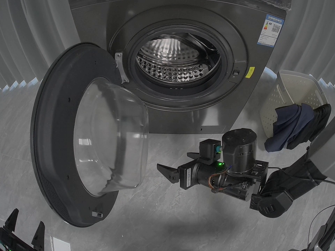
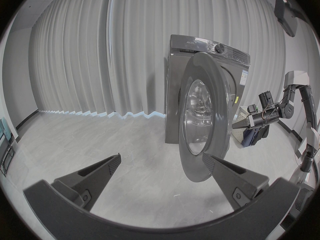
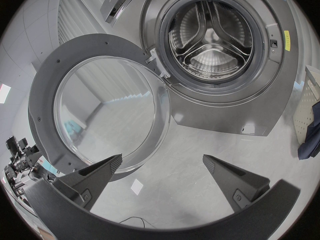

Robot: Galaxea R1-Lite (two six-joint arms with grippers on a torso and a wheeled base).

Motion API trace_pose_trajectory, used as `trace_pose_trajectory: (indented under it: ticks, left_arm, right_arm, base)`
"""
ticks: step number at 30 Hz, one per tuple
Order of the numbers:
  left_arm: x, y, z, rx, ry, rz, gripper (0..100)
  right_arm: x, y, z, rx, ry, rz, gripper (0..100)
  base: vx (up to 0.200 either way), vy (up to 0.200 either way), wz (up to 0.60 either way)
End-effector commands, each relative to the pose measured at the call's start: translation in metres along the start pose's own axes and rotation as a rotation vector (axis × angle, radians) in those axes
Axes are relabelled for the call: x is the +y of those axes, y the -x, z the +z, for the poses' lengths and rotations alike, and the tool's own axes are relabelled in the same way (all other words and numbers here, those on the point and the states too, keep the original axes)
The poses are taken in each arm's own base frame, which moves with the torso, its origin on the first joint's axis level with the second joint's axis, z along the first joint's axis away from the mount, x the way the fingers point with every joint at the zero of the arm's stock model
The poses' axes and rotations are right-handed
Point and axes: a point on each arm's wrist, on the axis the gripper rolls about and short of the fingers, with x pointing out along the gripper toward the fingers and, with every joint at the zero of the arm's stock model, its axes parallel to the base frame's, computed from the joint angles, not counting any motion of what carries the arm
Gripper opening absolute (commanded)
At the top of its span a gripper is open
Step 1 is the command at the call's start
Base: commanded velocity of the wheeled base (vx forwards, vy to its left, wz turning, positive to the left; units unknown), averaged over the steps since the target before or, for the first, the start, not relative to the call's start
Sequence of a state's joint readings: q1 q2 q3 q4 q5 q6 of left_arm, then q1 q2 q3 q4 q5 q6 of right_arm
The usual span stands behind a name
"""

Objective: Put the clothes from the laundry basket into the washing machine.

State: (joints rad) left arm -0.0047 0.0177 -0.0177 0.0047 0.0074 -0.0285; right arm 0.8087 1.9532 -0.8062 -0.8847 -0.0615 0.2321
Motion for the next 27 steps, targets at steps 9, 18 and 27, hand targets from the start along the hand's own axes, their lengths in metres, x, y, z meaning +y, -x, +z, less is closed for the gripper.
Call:
trace_pose_trajectory:
  ticks: [9, 18, 27]
  left_arm:
    - [0.000, 0.000, -0.005, 0.000, 0.001, 0.000, 100]
    - [0.000, 0.000, -0.005, 0.000, 0.001, 0.000, 100]
    - [0.000, 0.000, -0.005, 0.000, 0.001, 0.000, 100]
  right_arm:
    - [0.019, -0.050, -0.014, 0.003, 0.012, 0.045, 100]
    - [0.058, -0.086, -0.015, -0.115, -0.023, 0.114, 100]
    - [0.043, -0.072, 0.001, -0.141, -0.036, 0.077, 100]
  base:
    - [0.000, 0.000, 0.00]
    - [0.000, 0.000, 0.00]
    - [0.000, 0.000, 0.00]
